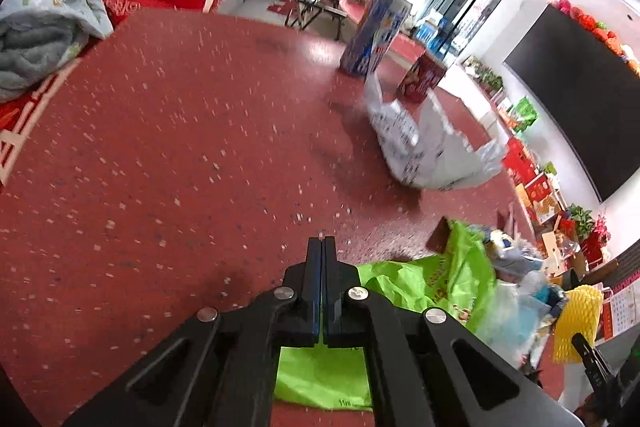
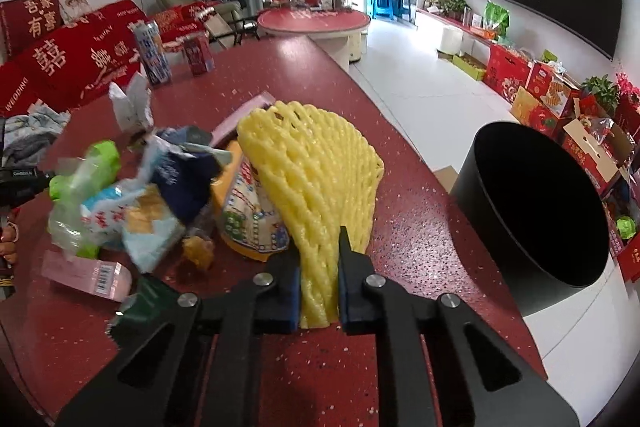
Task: Collect trash
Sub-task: 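Grasp the green plastic bag with the left tool and lift it, then carry both items over the black bin and open both tools to drop them, then move both tools back to the table toward the crumpled paper and snack bags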
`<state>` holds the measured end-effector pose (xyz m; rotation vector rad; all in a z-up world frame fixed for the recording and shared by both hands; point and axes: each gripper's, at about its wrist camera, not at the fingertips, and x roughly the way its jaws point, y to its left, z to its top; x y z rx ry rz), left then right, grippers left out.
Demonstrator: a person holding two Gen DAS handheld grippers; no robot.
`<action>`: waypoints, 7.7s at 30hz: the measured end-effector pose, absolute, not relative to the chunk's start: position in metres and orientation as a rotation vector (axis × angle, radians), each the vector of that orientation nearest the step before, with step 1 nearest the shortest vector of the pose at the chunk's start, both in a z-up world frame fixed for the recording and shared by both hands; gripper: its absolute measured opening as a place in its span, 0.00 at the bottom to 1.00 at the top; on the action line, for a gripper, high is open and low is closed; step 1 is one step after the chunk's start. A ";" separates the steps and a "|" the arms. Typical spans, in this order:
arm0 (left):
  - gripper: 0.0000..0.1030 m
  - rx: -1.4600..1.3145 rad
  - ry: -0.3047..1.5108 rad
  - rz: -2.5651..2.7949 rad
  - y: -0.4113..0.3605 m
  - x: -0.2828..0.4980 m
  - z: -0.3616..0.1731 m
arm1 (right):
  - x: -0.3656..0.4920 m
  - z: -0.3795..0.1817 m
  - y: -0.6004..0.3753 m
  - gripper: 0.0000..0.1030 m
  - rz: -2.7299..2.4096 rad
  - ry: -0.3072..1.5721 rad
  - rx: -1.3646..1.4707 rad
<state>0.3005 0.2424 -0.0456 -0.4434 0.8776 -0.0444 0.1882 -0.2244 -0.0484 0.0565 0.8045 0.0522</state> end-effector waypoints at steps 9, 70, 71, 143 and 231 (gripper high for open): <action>1.00 -0.178 0.737 -0.137 0.224 0.256 0.000 | 0.164 -0.029 -0.215 0.15 0.151 0.761 0.101; 1.00 -0.159 0.687 -0.039 0.217 0.174 -0.007 | 0.112 -0.017 -0.185 0.15 0.364 0.703 0.179; 1.00 -0.153 0.685 -0.059 0.208 0.176 -0.007 | 0.112 -0.017 -0.186 0.15 0.363 0.704 0.181; 1.00 0.125 0.794 -0.724 -0.249 0.256 0.020 | 0.085 -0.016 -0.423 0.15 -0.007 0.593 0.482; 1.00 -0.409 0.901 -0.065 0.156 0.446 -0.036 | 0.225 -0.055 -0.198 0.56 0.323 0.937 0.282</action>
